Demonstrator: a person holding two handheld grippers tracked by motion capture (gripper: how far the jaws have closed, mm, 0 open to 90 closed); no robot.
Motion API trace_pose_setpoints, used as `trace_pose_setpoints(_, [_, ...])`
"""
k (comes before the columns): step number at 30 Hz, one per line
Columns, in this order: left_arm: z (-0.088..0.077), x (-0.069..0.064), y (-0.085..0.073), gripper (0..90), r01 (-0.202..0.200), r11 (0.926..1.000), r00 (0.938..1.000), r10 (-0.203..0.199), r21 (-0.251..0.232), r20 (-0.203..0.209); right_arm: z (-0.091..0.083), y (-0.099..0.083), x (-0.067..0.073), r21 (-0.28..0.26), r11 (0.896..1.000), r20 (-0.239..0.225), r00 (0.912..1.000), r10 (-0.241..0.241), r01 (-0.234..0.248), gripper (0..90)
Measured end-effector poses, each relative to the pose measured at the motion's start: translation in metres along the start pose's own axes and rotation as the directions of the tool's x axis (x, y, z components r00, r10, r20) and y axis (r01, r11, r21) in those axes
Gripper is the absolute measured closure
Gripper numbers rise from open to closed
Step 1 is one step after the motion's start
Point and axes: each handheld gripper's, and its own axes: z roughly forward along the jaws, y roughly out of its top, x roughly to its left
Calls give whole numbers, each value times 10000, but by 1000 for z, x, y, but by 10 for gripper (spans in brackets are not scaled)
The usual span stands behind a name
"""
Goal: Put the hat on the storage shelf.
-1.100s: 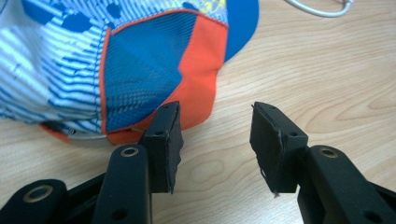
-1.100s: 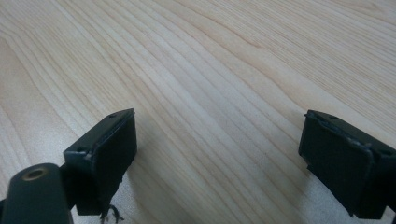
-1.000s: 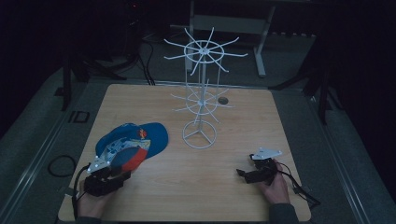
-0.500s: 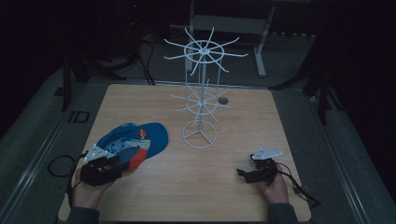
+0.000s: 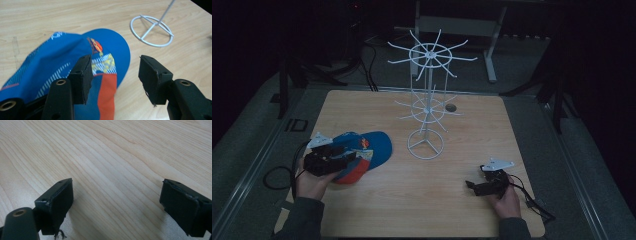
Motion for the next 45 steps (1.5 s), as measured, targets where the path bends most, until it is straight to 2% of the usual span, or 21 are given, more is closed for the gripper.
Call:
trace_pose_setpoints(6, [14, 4, 17, 465, 153, 9999, 9997, -154, -24, -182, 0, 0, 0, -2, 10000, 5, 10000, 0, 0, 116])
trace_pose_setpoints(9, [21, 6, 26, 507, 232, 9997, 9992, -235, -111, -317, 0, 0, 0, 0, 10000, 7, 10000, 2, -2, 115])
trace_pose_setpoints(12, [33, 9, 39, 582, 235, 9997, 9984, -239, -74, -514, 0, 0, 0, -2, 10000, 6, 10000, 10, -10, 115])
trace_pose_setpoints(14, [36, 10, 42, 637, 251, 9997, 9979, -254, -53, -595, 0, 0, 0, -2, 10000, 7, 10000, -5, 5, 115])
trace_pose_setpoints(16, [45, 13, 49, 684, 475, 9989, 9946, -475, -23, -926, 0, 0, 0, -10, 10000, 12, 10000, -14, 15, 115])
trace_pose_setpoints(17, [45, 13, 49, 704, 475, 9989, 9946, -475, -23, -926, 0, 0, 0, -10, 10000, 12, 10000, -14, 15, 115])
trace_pose_setpoints(20, [52, 19, 54, 747, 800, 9967, 9910, -783, 107, -1090, 0, 0, 0, 2, 10000, 7, 10000, 4, -4, 115])
trace_pose_setpoints(21, [55, 21, 55, 785, 951, 9953, 9890, -923, 187, -1158, 0, 0, 0, 1, 10000, 5, 10000, 4, -4, 115])
trace_pose_setpoints(22, [61, 24, 56, 886, 1208, 9921, 9854, -1157, 335, -1249, 0, 0, 0, 1, 10000, 5, 10000, 4, -4, 116])
trace_pose_setpoints(23, [61, 24, 56, 900, 1208, 9921, 9854, -1157, 335, -1249, 0, 0, 0, 1, 10000, 5, 10000, 5, -5, 115])
trace_pose_setpoints(25, [68, 27, 56, 900, 1476, 9878, 9805, -1395, 503, -1385, 0, 0, 0, 2, 10000, 7, 10000, 5, -5, 115])
trace_pose_setpoints(26, [76, 29, 56, 900, 1656, 9842, 9753, -1541, 626, -1582, 0, 0, 0, 2, 10000, 5, 10000, 5, -5, 116])
trace_pose_setpoints(31, [90, 31, 55, 900, 1897, 9783, 9691, -1729, 835, -1759, 0, 0, 0, 2, 10000, 6, 10000, 4, -4, 115])
trace_pose_setpoints(33, [92, 31, 55, 900, 1941, 9769, 9678, -1759, 891, -1804, 0, 0, 0, 1, 10000, 5, 10000, 4, -4, 116])
trace_pose_setpoints(36, [103, 30, 55, 900, 1748, 9763, 9632, -1426, 1280, -2277, 0, 0, 0, -1, 10000, 5, 10000, 4, -4, 115])
trace_pose_setpoints(40, [106, 28, 60, 900, 1704, 9758, 9627, -1352, 1371, -2343, 0, 0, 0, -2, 10000, 5, 10000, 6, -6, 115])
trace_pose_setpoints(43, [109, 24, 62, 900, 1617, 9748, 9656, -1243, 1536, -2283, 0, 0, 0, 0, 10000, 6, 10000, 4, -4, 115])
trace_pose_setpoints(44, [112, 19, 61, 900, 1477, 9735, 9717, -1099, 1747, -2089, 0, 0, 0, 1, 10000, 6, 10000, 6, -6, 115])
trace_pose_setpoints(45, [114, 17, 60, 900, 1448, 9717, 9729, -1055, 1867, -2057, 0, 0, 0, 0, 10000, 4, 10000, 7, -7, 115])
